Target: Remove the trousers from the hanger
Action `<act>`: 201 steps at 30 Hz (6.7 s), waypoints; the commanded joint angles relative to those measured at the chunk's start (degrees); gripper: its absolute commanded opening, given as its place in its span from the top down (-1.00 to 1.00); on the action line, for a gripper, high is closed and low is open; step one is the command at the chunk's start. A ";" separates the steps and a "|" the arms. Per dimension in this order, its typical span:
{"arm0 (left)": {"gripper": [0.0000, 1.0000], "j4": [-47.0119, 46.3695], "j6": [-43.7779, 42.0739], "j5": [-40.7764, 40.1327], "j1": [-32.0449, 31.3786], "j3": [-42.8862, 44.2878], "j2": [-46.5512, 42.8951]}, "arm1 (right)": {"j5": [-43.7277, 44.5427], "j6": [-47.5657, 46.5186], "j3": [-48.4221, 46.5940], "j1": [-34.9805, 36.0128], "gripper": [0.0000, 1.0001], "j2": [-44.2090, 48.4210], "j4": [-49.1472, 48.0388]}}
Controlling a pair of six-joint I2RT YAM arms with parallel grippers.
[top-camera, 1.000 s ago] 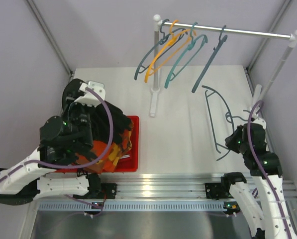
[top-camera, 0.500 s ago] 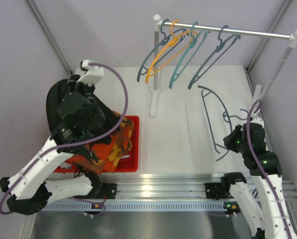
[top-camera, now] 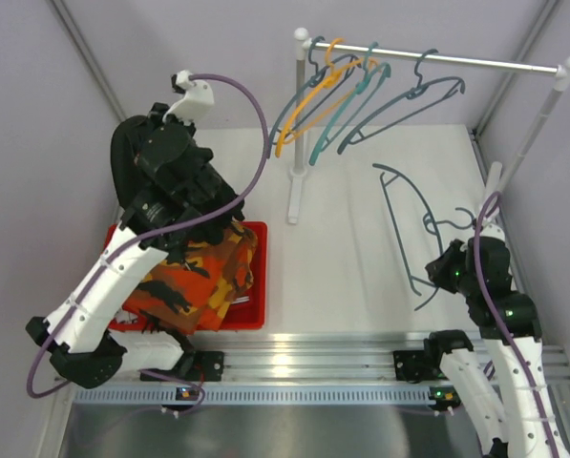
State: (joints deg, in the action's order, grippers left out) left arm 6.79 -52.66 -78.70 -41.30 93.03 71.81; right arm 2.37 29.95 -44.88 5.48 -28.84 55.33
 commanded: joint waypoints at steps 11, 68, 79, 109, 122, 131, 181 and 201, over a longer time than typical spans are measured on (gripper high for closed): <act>1.00 -1.61 -6.31 -8.75 0.25 -3.46 -18.26 | -4.83 -2.97 -1.79 0.06 1.00 -1.74 -6.46; 0.13 48.78 77.98 29.08 6.67 -23.86 -0.95 | 11.24 -5.87 -10.92 0.15 1.00 -6.84 -1.72; -0.96 33.56 77.45 55.29 6.67 -22.37 -19.07 | 25.48 -9.03 -16.98 0.15 1.00 -14.12 0.82; -0.78 -15.12 107.94 70.88 -19.25 -24.22 -1.25 | 26.19 -12.21 -27.36 0.15 1.00 -15.28 5.40; -0.65 -27.09 110.50 67.89 -27.34 -8.77 24.40 | 20.49 -13.78 -31.67 0.24 1.00 -13.00 5.58; -0.55 -27.53 111.55 68.68 -28.40 1.43 35.75 | 18.20 -13.70 -31.23 0.50 1.00 -10.98 5.84; 0.13 -28.67 118.50 78.34 -23.13 12.70 53.44 | -5.90 -6.22 -37.03 1.03 1.00 -9.74 0.22; -0.56 -27.97 107.78 84.06 -22.42 1.10 36.22 | 15.38 -15.36 -38.35 1.03 1.00 -12.99 -2.67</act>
State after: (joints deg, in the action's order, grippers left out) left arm -19.31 58.26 4.71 -63.79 95.57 114.34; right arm 14.35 17.61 -81.17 5.89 -41.19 60.01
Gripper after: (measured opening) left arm 0.777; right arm 0.121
